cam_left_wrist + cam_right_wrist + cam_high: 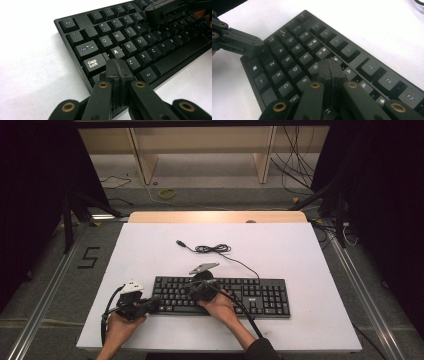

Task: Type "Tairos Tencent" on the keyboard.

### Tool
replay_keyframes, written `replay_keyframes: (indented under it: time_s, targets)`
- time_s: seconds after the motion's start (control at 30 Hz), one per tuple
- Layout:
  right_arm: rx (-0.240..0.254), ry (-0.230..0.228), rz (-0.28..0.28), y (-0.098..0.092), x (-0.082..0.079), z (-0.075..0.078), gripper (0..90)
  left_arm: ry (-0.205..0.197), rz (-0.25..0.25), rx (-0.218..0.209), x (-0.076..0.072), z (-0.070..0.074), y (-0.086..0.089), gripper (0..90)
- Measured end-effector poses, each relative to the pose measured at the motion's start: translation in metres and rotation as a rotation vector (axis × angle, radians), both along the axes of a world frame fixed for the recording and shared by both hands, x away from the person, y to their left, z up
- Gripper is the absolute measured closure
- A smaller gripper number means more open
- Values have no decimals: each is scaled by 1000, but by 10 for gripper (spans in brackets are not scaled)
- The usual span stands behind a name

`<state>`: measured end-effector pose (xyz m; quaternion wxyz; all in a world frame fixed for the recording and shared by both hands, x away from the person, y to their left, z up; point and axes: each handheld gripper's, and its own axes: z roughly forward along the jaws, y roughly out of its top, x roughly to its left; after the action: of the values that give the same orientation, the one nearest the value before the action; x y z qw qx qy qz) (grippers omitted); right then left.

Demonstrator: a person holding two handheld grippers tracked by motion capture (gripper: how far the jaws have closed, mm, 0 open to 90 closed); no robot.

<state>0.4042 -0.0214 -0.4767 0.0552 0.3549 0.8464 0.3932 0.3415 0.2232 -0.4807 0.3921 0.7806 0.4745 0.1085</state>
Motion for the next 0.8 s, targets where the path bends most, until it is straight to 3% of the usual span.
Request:
replay_keyframes:
  time_s: [0.43,0.8]
  targets:
    - [-27,-24,1,2,-2,-3,900,22,0,3,1,-2,0,891]
    - [-10,-7,-7,0,-1,-3,900,18,1,-2,1,-1,0,889]
